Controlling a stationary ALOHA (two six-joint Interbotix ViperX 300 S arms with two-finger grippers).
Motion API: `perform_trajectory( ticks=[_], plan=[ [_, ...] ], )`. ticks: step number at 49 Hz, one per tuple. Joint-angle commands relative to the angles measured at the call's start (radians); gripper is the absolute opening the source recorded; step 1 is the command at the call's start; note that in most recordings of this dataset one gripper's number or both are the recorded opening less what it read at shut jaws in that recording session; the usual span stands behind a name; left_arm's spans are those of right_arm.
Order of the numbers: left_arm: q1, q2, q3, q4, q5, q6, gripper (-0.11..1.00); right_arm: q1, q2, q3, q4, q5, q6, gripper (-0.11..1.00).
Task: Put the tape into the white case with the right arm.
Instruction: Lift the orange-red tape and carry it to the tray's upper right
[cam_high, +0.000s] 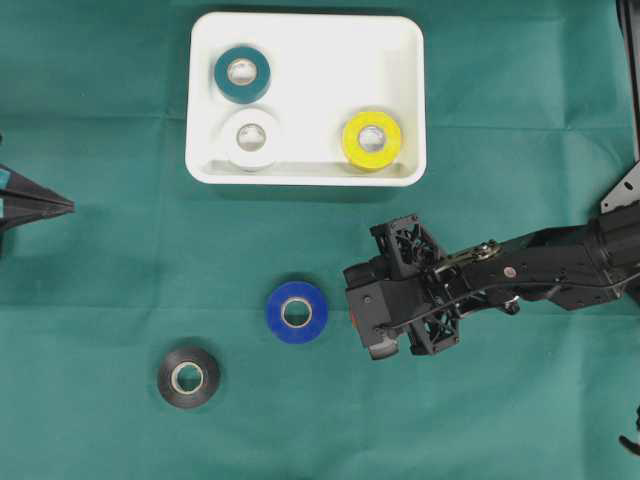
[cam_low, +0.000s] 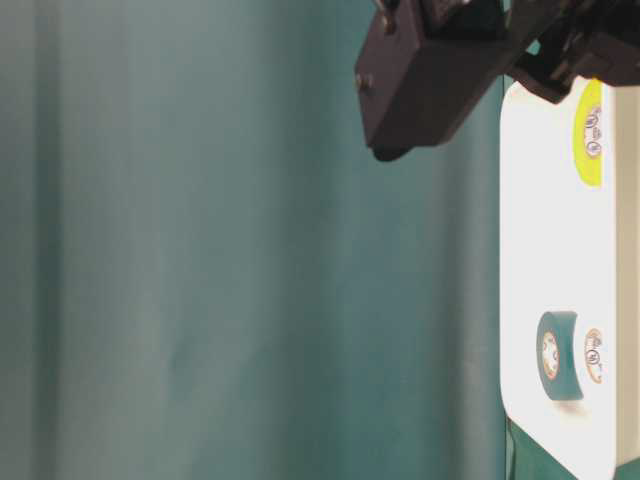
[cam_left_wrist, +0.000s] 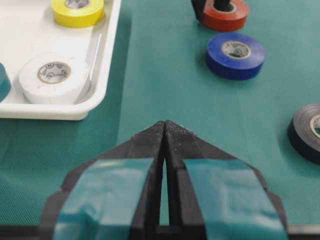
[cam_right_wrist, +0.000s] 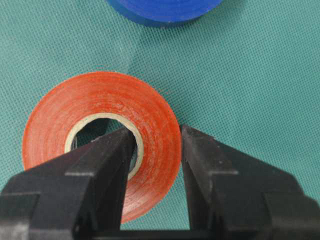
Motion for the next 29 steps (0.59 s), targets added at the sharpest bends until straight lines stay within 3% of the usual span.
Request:
perform_trajectory(
  ticks=[1, 11, 29],
  plan=[
    [-0.002, 0.006, -0.012, -0.002, -0.009, -0.002, 0.00, 0.011, -0.048, -0.029, 0.002, 0.031, 0.002, 0.02],
    [-0.002, 0.006, -0.011, -0.002, -0.009, -0.002, 0.00, 0.020, -0.129, -0.044, 0.002, 0.120, 0.002, 0.01],
    [-0.002, 0.006, -0.011, -0.002, -0.009, -0.002, 0.00, -0.003, -0.144, -0.061, -0.002, 0.143, 0.003, 0.01]
  ],
)
